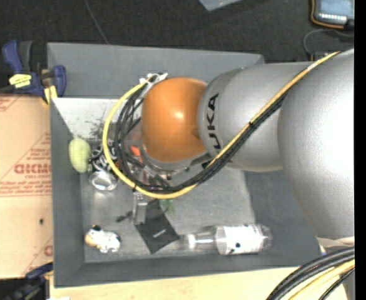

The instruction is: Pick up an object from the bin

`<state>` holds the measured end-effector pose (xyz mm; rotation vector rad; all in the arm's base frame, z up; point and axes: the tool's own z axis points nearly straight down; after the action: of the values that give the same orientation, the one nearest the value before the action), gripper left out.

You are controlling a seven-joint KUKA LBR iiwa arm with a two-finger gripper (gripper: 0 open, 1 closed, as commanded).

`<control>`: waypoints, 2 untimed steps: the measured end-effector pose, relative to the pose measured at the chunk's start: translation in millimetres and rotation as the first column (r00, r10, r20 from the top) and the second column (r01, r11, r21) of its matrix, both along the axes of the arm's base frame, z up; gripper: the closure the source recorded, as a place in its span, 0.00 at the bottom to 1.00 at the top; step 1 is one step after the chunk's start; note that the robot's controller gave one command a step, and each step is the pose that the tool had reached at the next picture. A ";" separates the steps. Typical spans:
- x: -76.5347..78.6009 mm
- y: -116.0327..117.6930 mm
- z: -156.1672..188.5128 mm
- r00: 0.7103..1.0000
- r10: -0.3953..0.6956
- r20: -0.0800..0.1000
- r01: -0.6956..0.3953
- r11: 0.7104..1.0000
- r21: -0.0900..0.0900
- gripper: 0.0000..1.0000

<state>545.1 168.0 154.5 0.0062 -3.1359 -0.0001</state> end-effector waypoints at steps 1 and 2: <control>2.0 -0.8 4.7 1.000 -0.004 0.008 0.004 1.000 0.001 0.00; -7.3 -36.8 -51.7 1.000 0.022 0.010 -0.022 1.000 0.002 0.00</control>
Offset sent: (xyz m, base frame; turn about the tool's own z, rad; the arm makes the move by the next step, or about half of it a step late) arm -0.0148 -0.0566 -0.0845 -0.0306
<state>537.8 131.2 102.8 0.0402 -3.1455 -0.0028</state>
